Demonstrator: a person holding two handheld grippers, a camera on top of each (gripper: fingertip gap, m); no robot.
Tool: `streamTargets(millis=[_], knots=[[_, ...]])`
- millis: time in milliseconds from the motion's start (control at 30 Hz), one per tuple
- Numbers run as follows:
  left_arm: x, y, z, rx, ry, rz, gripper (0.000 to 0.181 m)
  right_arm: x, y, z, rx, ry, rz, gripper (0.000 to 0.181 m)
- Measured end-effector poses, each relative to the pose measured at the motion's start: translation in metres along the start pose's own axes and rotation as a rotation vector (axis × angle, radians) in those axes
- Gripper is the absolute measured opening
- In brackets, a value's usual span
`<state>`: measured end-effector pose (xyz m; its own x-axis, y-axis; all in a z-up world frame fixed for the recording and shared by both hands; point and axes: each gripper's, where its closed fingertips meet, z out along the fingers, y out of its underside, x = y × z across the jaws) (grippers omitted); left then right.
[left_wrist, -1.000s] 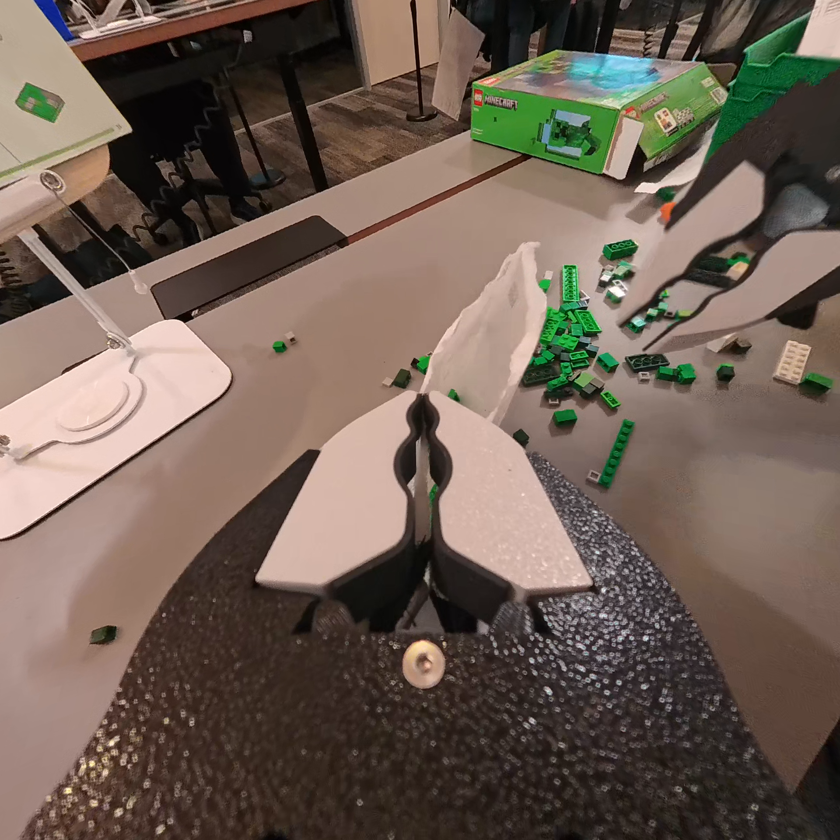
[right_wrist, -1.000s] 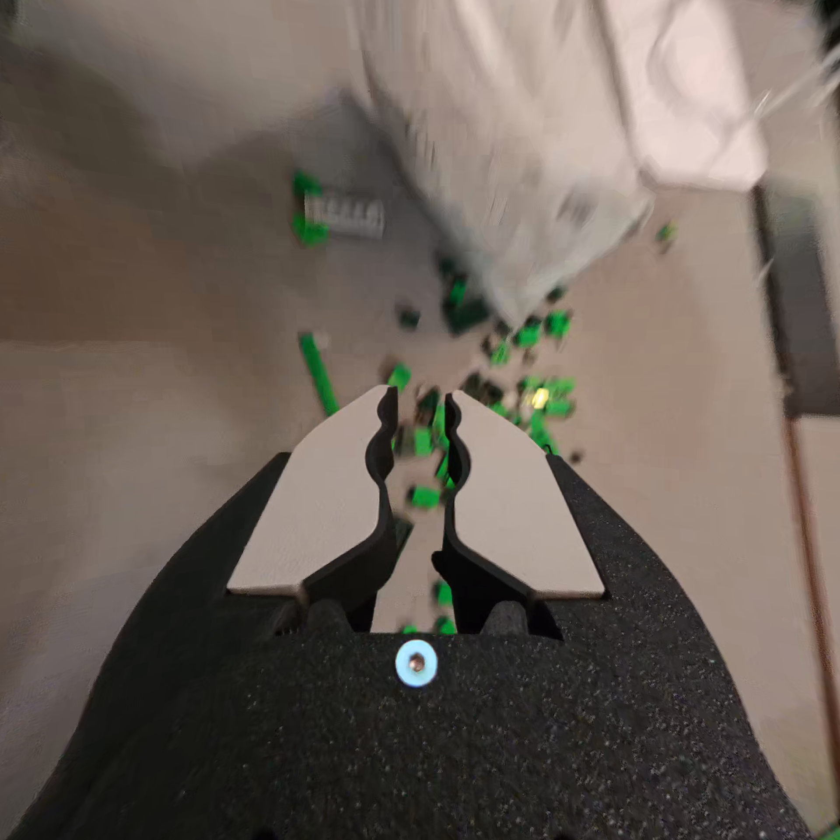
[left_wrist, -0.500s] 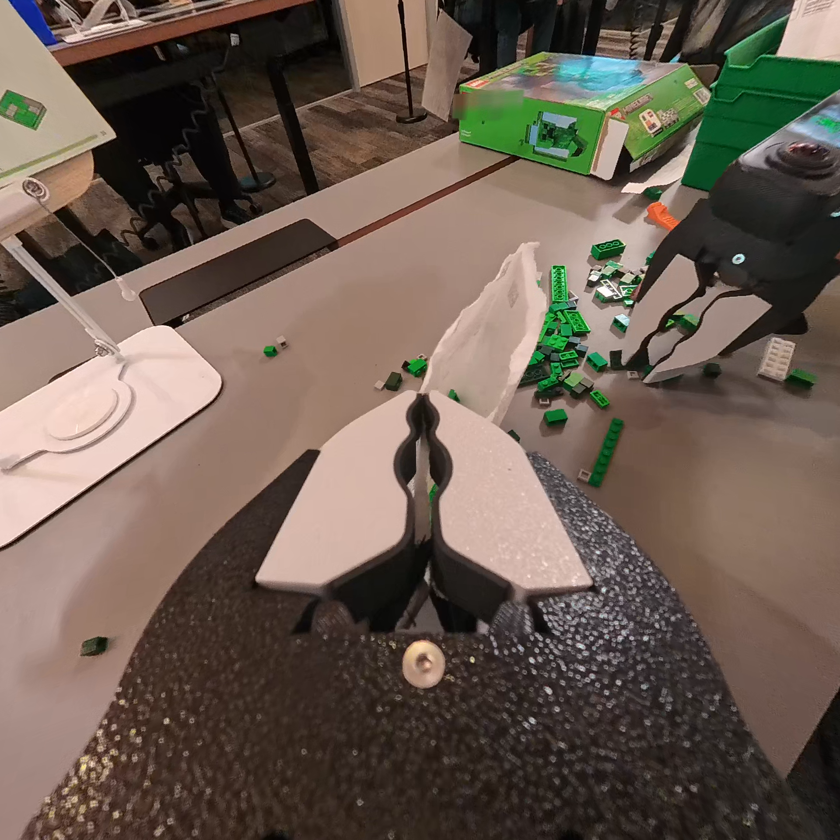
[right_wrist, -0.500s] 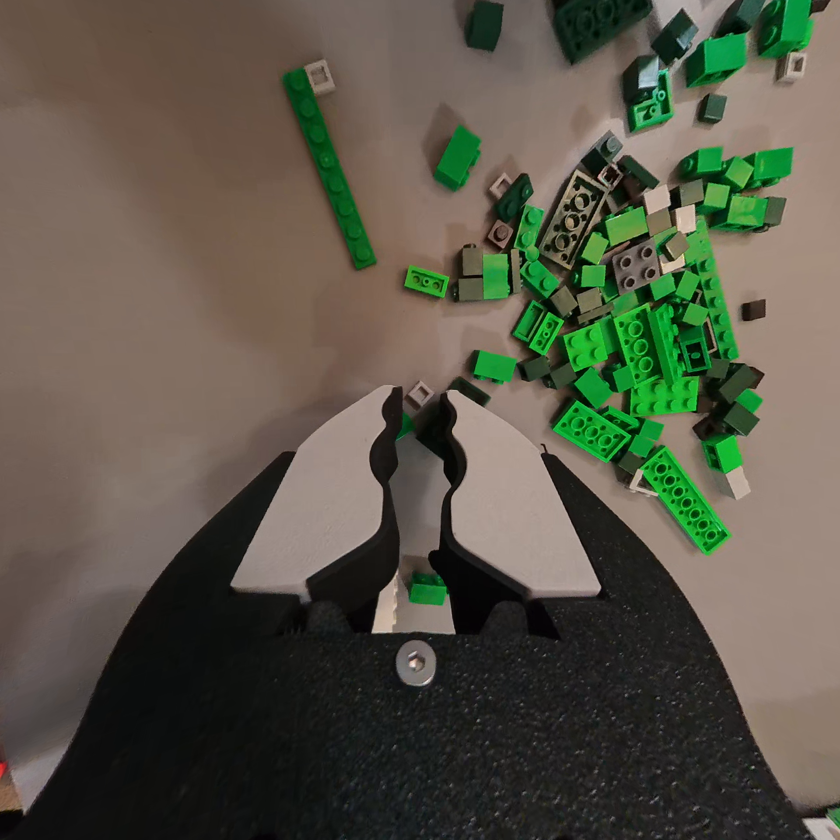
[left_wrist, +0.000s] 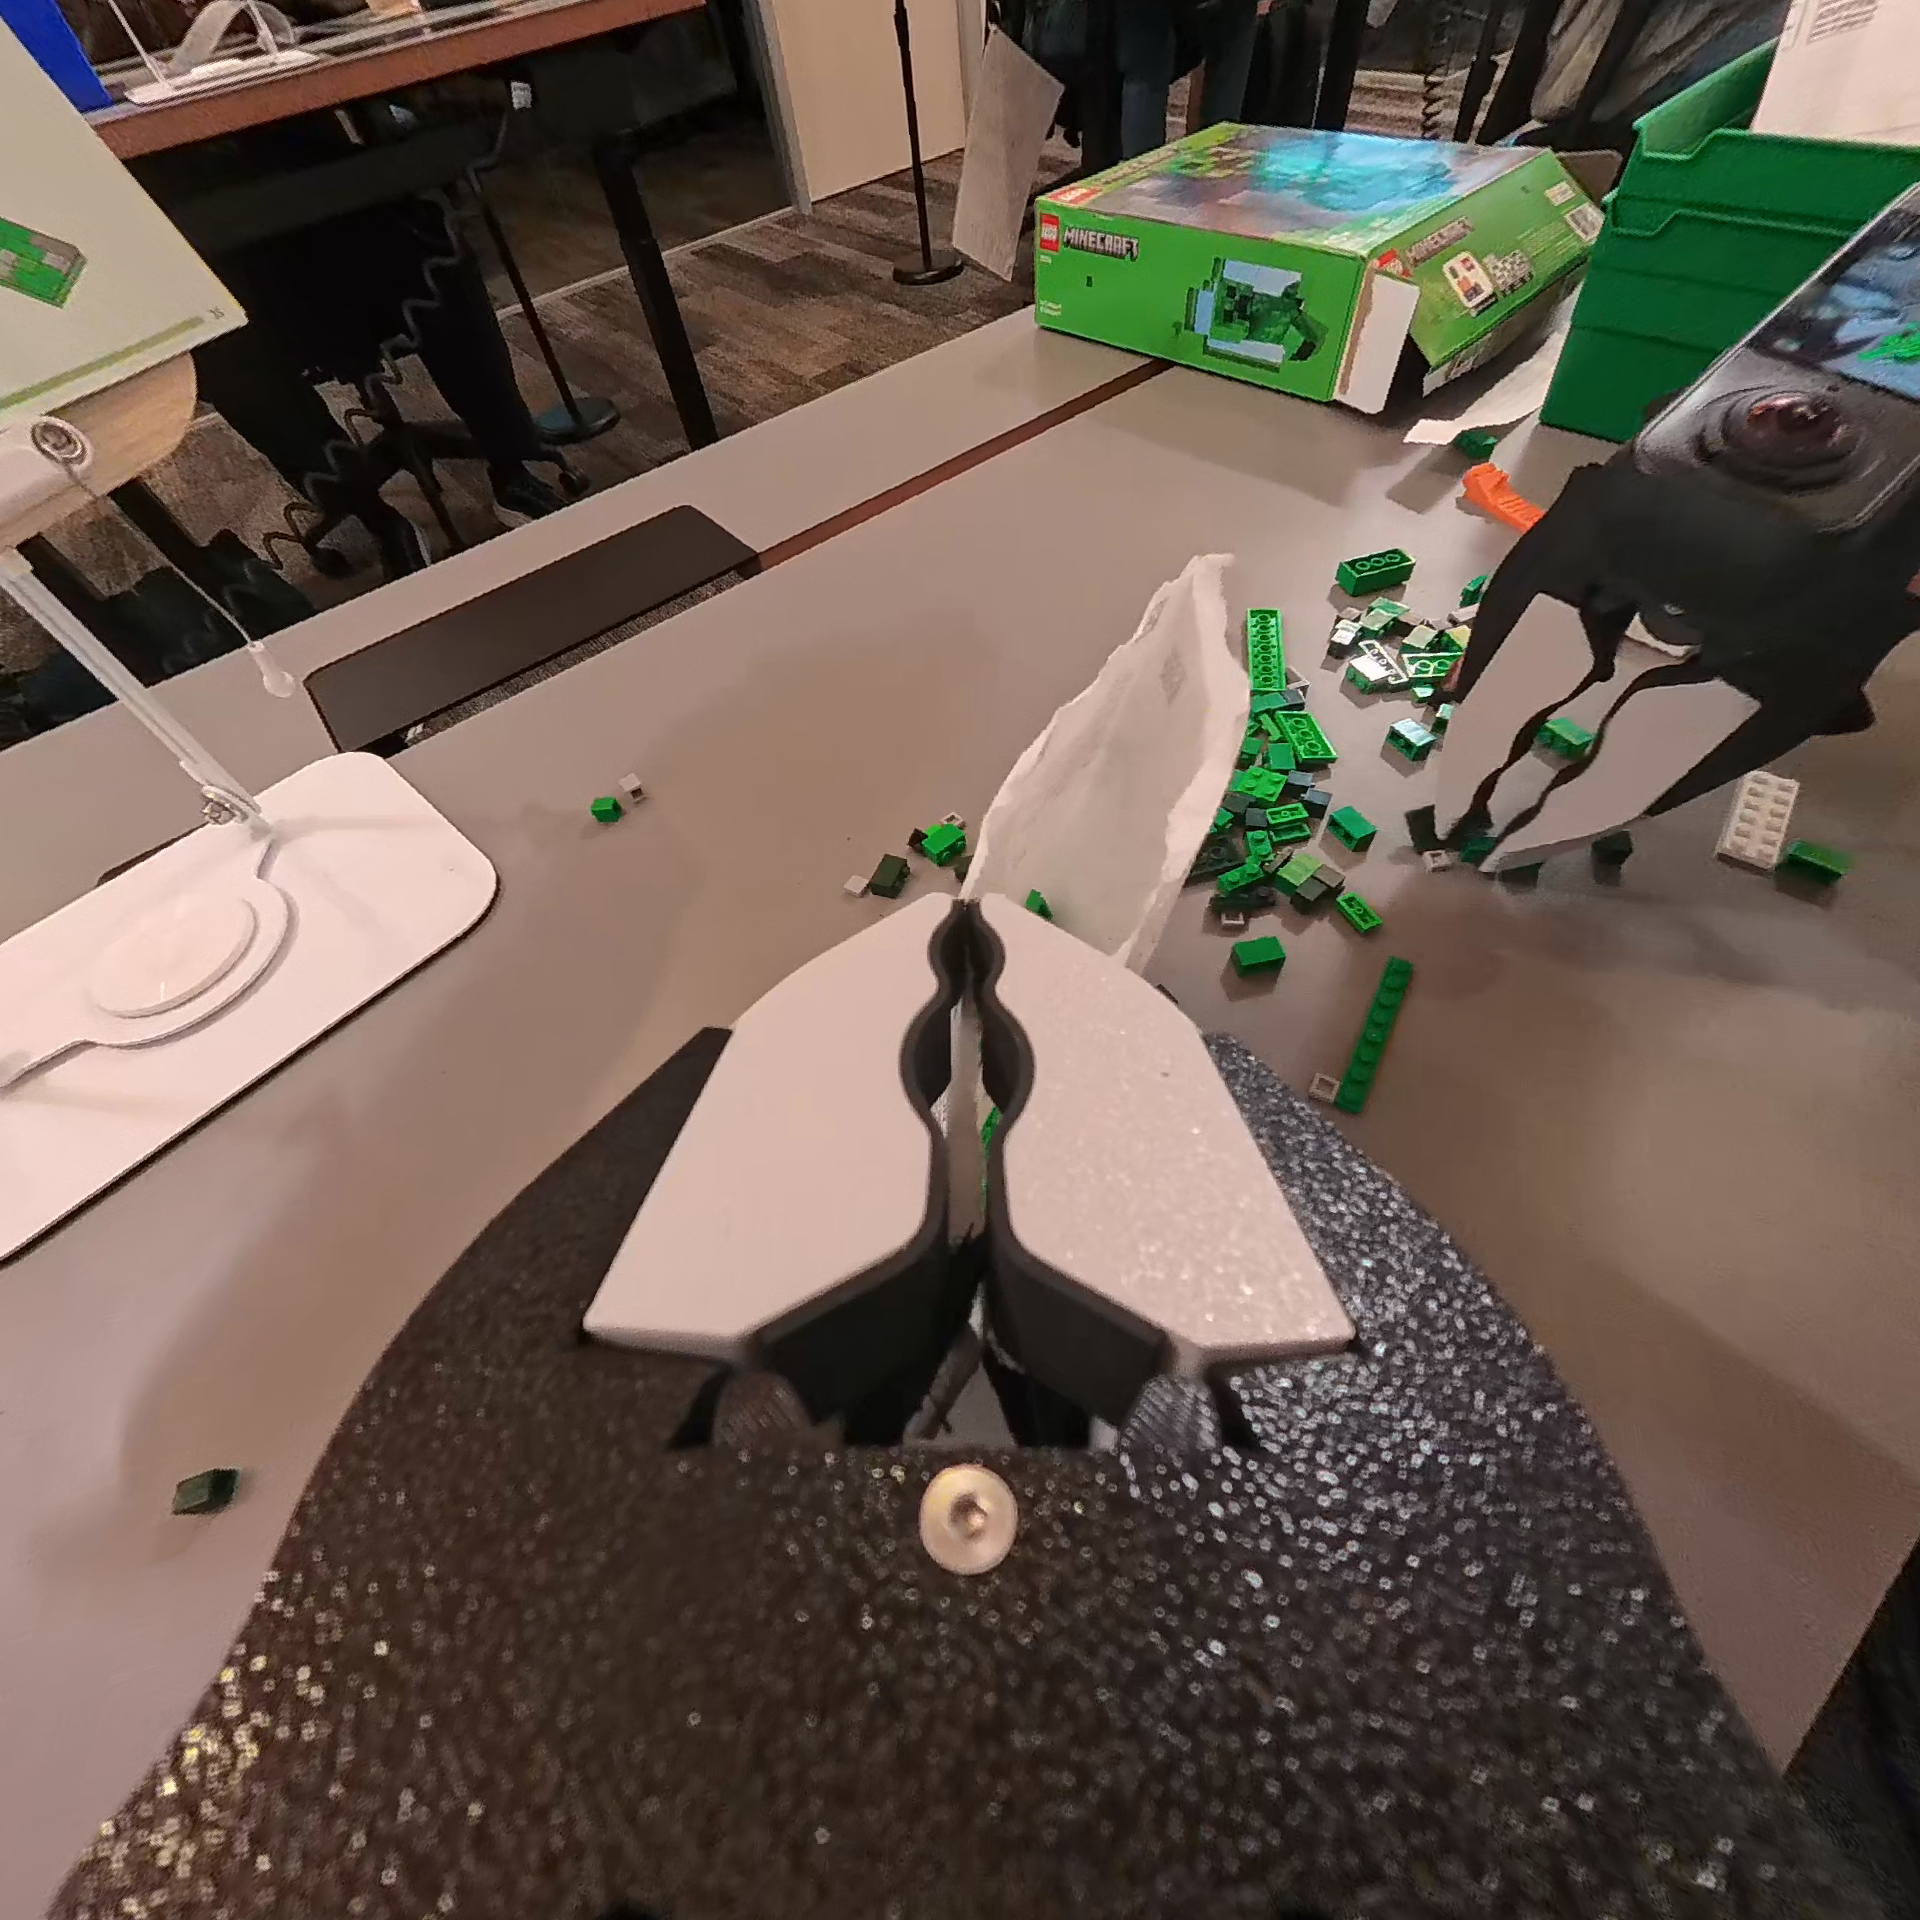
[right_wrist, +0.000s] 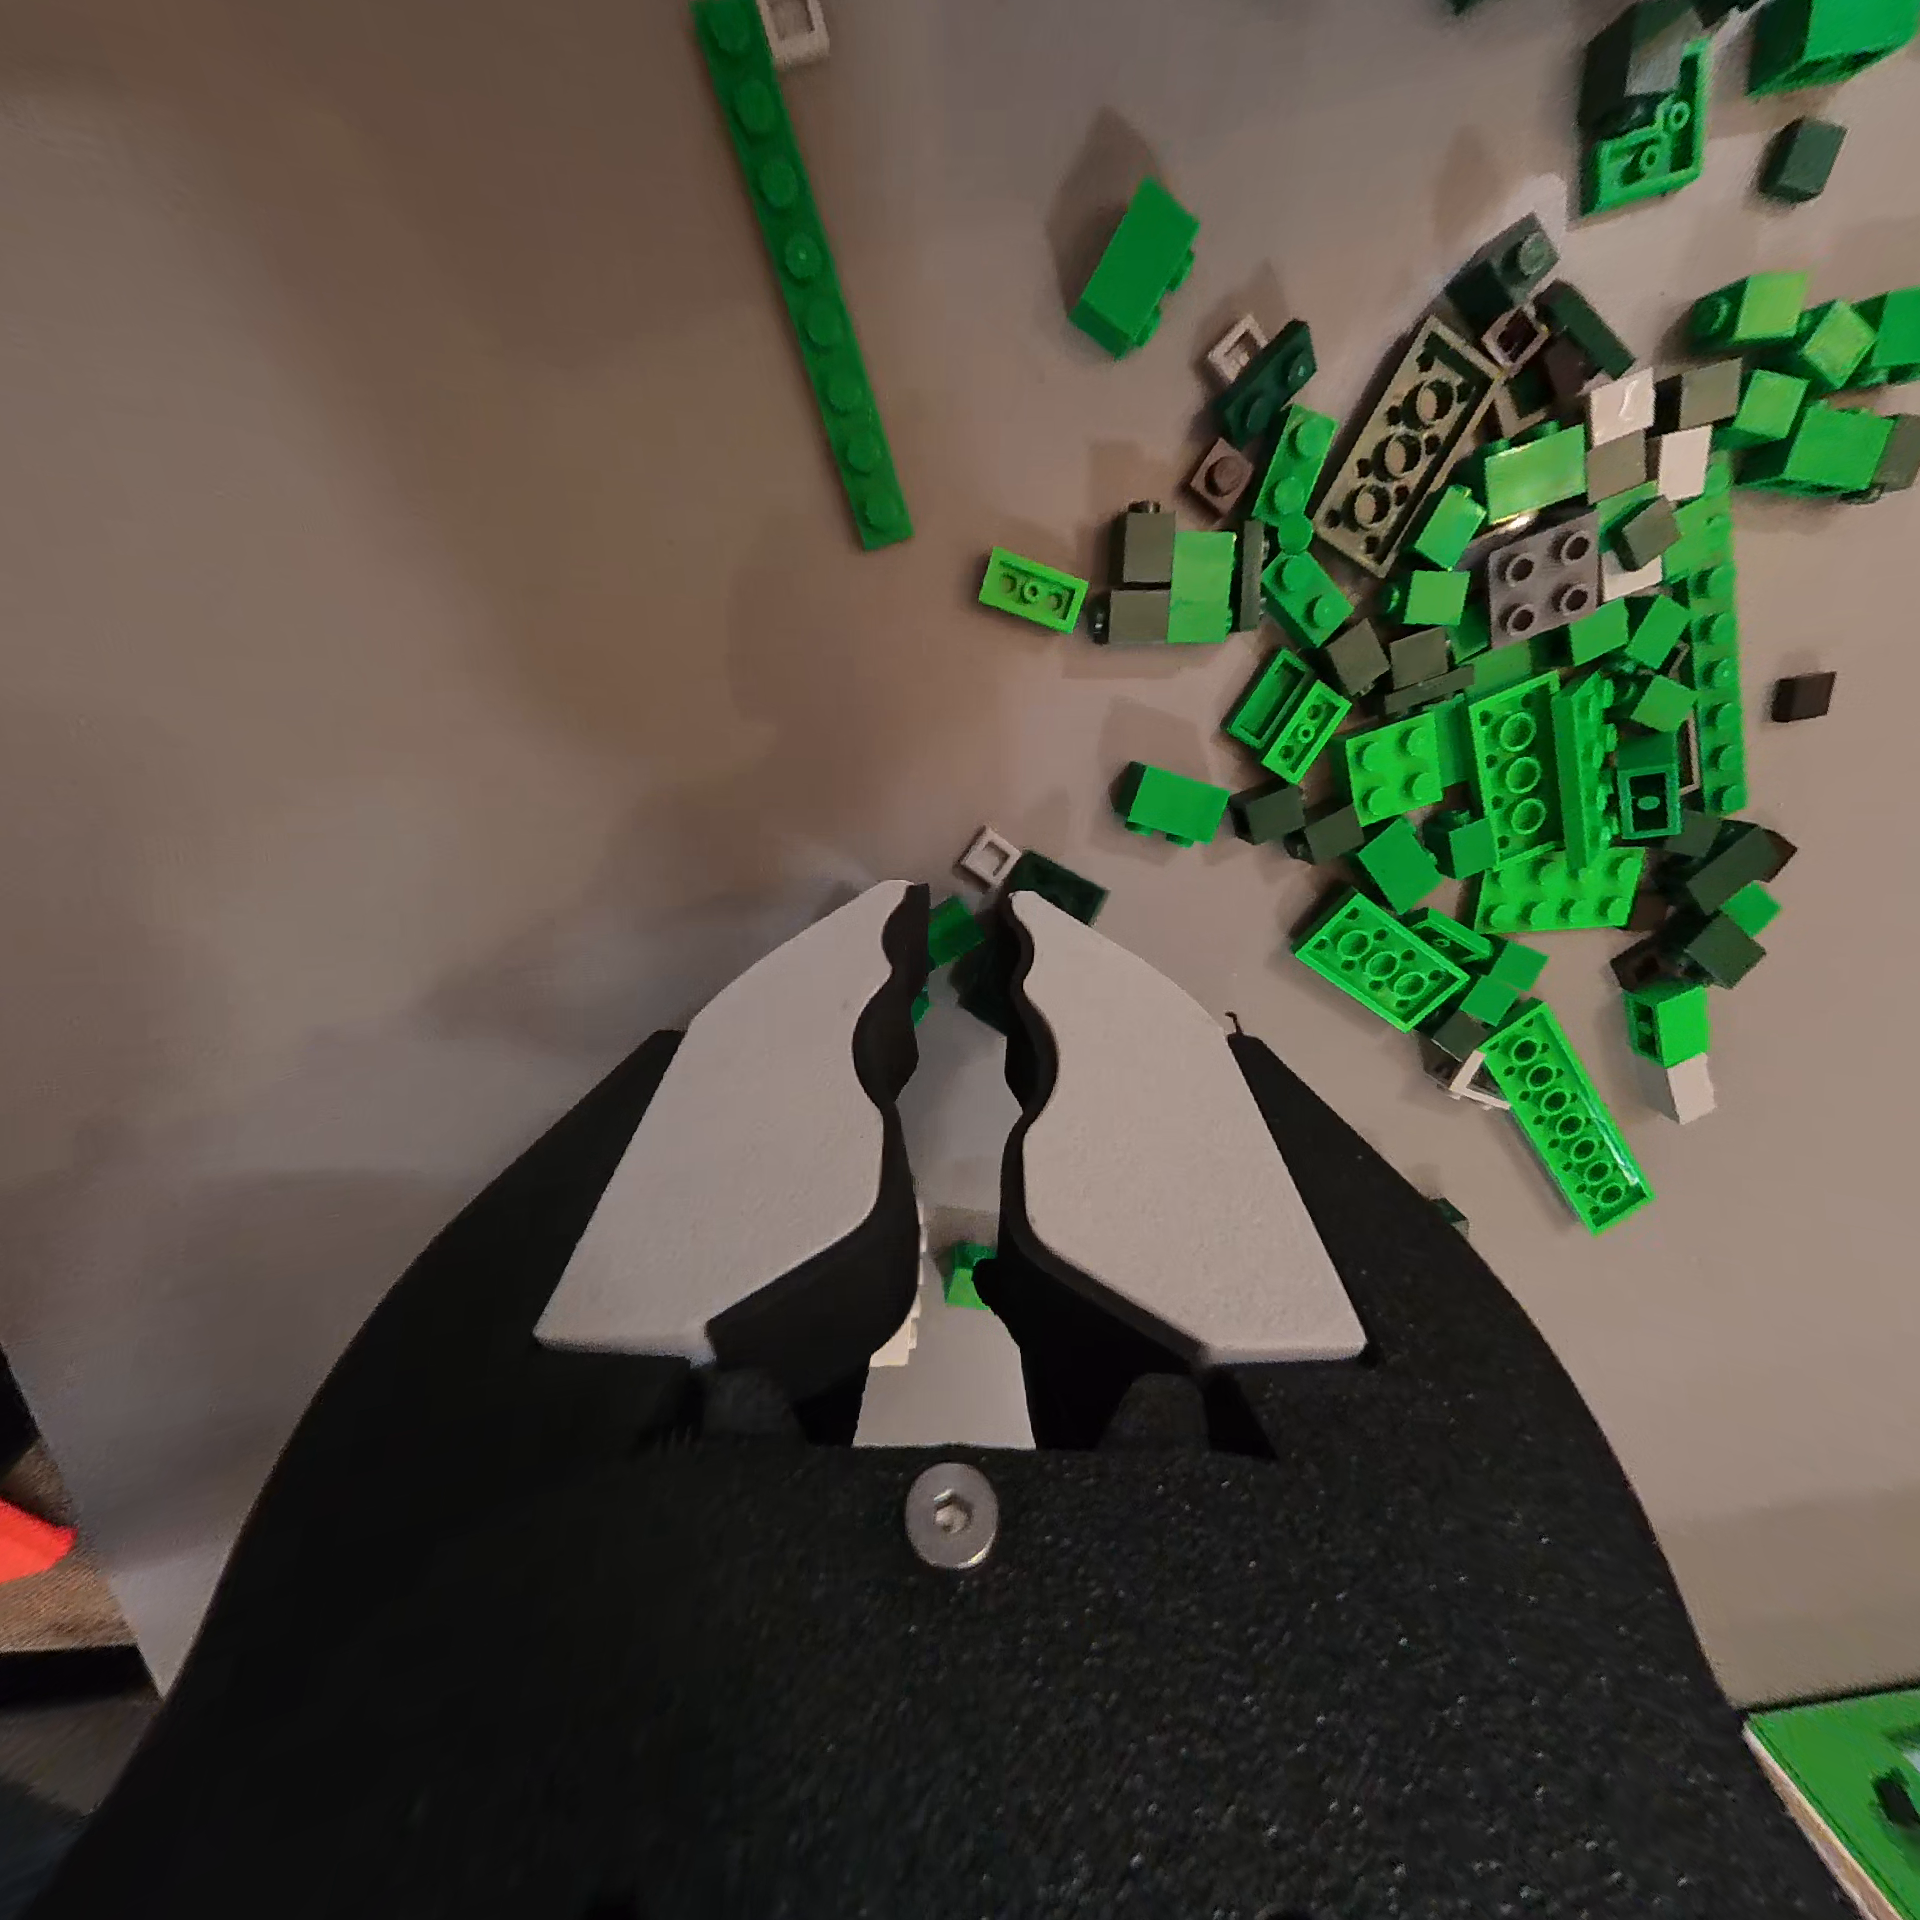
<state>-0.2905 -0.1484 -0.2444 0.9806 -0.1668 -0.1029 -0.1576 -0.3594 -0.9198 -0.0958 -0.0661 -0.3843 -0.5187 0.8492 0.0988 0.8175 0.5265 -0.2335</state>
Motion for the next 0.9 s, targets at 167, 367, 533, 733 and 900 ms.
streamTargets(millis=[167, 367, 533, 733, 900], knots=[[0.0, 0.001, 0.0, -0.003, 0.003, -0.001, 0.0, 0.003, -0.004, -0.002, 0.004, 0.009, 0.004, 0.012], [0.001, 0.001, 0.001, -0.004, 0.009, 0.0, 0.0, -0.013, -0.007, -0.004, -0.033, -0.094, 0.052, 0.007], [0.003, 0.001, 0.002, -0.006, 0.013, 0.005, 0.0, -0.034, -0.016, -0.013, 0.003, -0.213, 0.061, 0.007], [0.004, 0.001, 0.003, -0.006, 0.02, 0.005, 0.0, -0.022, 0.002, -0.002, -0.109, -0.119, 0.079, 0.026], [0.006, 0.0, 0.003, -0.005, 0.025, 0.01, 0.0, -0.009, -0.004, 0.001, -0.03, -0.073, 0.122, 0.028]])
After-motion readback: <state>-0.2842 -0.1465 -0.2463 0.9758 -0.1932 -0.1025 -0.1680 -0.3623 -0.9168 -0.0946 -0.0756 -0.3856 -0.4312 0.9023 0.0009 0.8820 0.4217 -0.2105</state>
